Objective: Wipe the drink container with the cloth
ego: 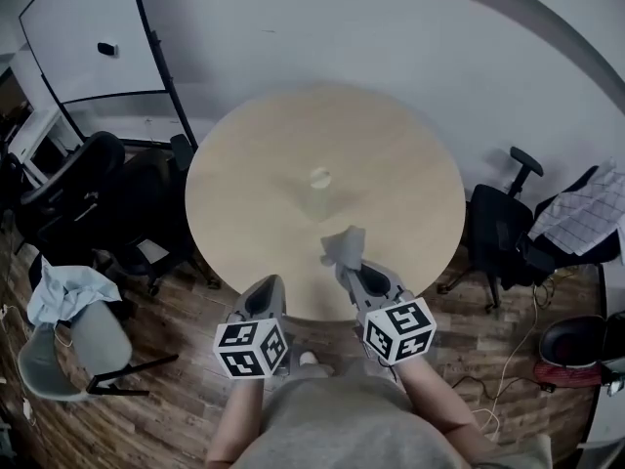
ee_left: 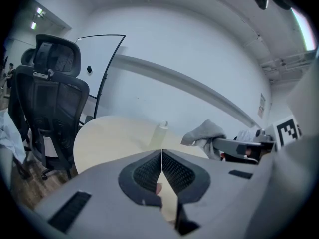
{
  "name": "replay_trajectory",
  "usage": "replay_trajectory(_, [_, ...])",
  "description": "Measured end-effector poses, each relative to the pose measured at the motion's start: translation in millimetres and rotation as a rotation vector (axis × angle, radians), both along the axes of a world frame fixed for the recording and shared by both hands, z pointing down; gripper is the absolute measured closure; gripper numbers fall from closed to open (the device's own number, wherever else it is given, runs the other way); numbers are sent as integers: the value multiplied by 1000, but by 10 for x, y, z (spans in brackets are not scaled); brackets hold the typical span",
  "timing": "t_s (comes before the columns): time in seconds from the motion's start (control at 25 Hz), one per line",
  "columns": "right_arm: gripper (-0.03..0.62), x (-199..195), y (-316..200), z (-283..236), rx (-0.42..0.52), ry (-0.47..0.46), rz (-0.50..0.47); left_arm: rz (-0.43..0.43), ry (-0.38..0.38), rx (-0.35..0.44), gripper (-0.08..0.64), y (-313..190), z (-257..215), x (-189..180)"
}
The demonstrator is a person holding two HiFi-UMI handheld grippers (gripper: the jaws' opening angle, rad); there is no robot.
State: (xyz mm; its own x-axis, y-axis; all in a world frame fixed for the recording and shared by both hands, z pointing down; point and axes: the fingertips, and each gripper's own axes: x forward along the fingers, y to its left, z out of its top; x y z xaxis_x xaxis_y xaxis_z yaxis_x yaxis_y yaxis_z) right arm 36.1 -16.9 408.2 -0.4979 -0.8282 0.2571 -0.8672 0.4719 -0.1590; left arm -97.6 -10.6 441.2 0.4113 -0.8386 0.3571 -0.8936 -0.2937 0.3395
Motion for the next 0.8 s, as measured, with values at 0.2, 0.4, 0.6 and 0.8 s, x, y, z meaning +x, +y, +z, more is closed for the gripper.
replay_trajectory(0.2, [583,53,-290,116,-12,39,31,28,-2,-14,557,-177,93,-7])
replay_trajectory(0.4, [583,139,-593,196,-24,66,44,43,-2,-42,557,-342,214,39])
replay_trajectory(0.6, [583,194,-970,290,-31,114,33,28,4,-62,557,-537,301,77])
replay_trajectory(0.8, [583,247,-1355,414,-37,180,5,0,7,-79,557,-740,353,121])
